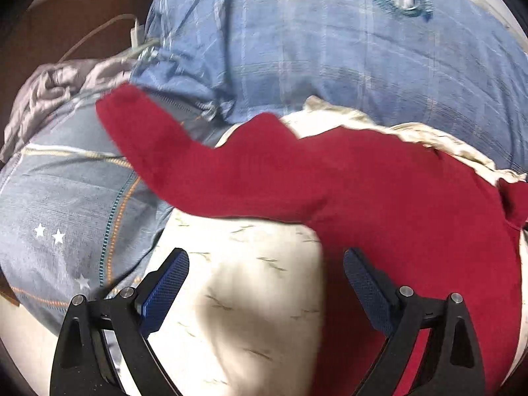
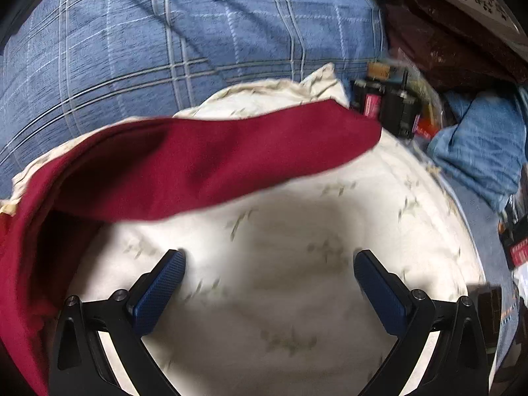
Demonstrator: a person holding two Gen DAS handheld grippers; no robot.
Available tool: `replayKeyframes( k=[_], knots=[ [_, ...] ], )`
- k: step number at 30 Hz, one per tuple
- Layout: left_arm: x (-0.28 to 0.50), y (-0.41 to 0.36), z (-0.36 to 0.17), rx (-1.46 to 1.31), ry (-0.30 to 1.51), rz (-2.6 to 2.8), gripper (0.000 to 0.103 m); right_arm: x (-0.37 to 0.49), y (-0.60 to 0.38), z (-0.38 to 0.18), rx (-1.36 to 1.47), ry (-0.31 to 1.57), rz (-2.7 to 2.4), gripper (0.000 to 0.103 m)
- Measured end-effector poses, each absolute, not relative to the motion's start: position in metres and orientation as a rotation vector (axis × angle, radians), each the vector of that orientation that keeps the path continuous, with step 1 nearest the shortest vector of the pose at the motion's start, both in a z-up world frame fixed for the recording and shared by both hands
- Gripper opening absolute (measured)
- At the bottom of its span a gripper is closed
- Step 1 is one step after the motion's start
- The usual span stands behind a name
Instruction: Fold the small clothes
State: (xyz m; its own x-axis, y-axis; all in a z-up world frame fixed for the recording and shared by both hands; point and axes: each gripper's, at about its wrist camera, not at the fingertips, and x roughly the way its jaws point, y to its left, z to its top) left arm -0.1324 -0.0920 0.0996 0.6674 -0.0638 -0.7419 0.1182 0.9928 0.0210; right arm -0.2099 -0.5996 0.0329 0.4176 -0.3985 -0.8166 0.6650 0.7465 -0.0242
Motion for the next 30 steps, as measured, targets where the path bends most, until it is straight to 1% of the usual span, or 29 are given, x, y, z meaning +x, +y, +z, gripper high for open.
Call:
replayKeyframes(
  k=[4,10,14,17,20,24,30],
  knots=[
    [-0.161,-0.102,0.112,0.067,0.799,-0.165,0.095,-0.251,-0.554,0.052,0.404,0.922,-0.535,0.103],
    [-0.175,-0.114,0.130,0.062,0.785,-0.248,0.095,-0.299,-0.452,0.116,0.411,0.929,-0.224,0.103],
    [-0.182,-0.113,0.145,0.068,0.766,-0.277,0.095,-0.301,-0.393,0.173,0.469,0.901,0.016,0.103],
    [-0.186,-0.114,0.153,0.079,0.749,-0.278,0.095,-0.285,-0.362,0.201,0.420,0.851,0.113,0.103],
    [-0.186,-0.117,0.152,0.076,0.752,-0.264,0.095,-0.264,-0.336,0.206,0.329,0.796,0.105,0.103],
    [-0.171,-0.124,0.147,0.079,0.761,-0.242,0.095,-0.231,-0.319,0.191,0.252,0.737,-0.033,0.103],
    [-0.130,-0.137,0.124,0.083,0.770,-0.216,0.095,-0.171,-0.315,0.141,0.186,0.774,-0.173,0.103]
  ],
)
